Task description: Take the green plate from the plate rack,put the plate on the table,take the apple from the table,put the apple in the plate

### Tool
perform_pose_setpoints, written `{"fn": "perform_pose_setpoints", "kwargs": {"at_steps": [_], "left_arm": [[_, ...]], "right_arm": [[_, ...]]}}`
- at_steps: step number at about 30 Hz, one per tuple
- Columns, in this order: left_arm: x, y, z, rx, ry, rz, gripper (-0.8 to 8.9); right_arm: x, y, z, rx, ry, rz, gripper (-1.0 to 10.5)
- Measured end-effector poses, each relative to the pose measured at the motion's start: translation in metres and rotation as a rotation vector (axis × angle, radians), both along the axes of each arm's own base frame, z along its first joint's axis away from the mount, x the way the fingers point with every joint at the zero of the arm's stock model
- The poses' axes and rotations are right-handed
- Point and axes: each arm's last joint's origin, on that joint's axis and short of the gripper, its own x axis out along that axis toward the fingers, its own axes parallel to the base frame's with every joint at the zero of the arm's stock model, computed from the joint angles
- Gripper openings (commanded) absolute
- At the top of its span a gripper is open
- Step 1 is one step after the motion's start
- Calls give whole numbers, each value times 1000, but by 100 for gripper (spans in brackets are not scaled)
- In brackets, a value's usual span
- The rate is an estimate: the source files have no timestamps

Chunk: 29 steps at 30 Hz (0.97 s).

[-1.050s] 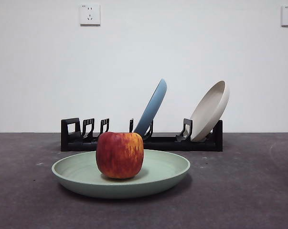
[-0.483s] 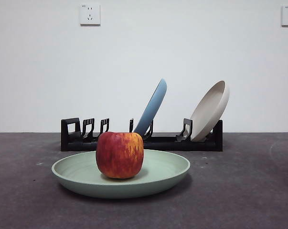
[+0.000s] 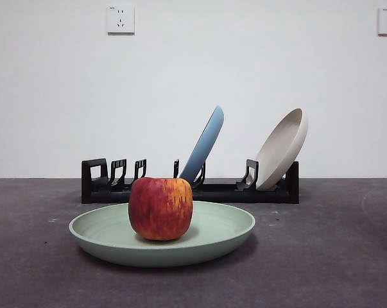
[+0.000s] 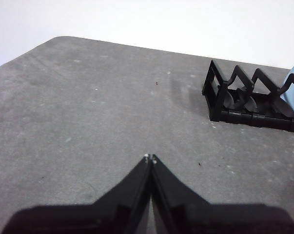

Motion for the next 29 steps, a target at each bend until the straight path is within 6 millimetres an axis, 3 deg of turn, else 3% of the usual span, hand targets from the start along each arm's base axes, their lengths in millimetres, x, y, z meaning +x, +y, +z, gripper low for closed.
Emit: {"fn": "perform_pose_setpoints", "kwargs": {"at_steps": [12,18,23,29], "left_arm": [[0,0,0,0,0,0,-3],[0,0,0,0,0,0,-3],[0,0,0,0,0,0,-3],[0,0,0,0,0,0,-3]], "right_arm": [[5,-7,4,13,-77,-31,1],[23,-26,7,328,-376,-133,1],[32,-51,-26,402,-582,-295,1],[28,-73,-75,376,-766,-464,1]]}}
